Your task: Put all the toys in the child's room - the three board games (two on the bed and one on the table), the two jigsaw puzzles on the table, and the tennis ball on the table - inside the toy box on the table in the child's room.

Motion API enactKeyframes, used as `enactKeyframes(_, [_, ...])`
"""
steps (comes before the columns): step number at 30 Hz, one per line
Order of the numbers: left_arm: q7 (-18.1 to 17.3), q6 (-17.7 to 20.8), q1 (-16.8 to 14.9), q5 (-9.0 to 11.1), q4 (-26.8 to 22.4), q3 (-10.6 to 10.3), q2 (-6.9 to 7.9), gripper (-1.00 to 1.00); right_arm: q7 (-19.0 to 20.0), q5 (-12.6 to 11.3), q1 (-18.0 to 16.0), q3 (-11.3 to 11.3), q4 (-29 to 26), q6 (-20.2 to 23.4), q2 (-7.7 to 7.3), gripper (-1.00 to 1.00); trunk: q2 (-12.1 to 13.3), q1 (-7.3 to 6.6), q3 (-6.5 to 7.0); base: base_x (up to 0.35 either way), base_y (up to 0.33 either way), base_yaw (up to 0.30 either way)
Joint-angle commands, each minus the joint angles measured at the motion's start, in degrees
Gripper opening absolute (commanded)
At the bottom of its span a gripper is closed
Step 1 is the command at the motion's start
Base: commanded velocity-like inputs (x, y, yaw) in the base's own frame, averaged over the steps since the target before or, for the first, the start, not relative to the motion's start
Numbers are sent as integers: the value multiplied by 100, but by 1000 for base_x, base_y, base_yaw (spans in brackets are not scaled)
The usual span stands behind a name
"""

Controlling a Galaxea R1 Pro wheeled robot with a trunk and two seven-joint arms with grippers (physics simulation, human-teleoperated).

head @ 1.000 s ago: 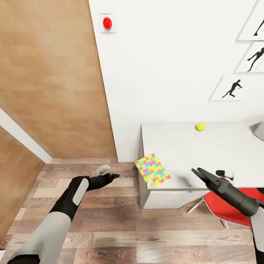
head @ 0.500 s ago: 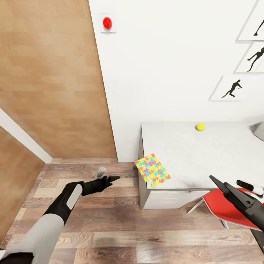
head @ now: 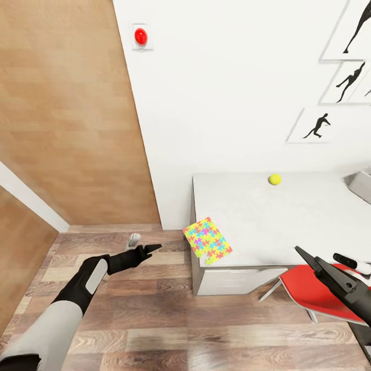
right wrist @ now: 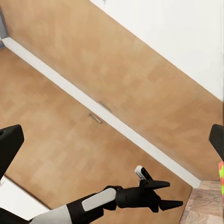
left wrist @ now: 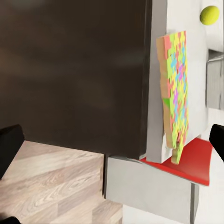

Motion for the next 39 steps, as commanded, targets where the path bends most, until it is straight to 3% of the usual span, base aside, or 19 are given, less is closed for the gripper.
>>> enactKeyframes(1, [-16,34,-3,9,-1,16,0,100,14,-9,-4,-2,2,61,-4,100,-10,3,-7,15,-146,-15])
enactKeyframes(39, [-28,33,-3,0,-1,31,12,100,23,-9,-4,-9,4,65,-17,100,-10,3,-3,15,-108,-1])
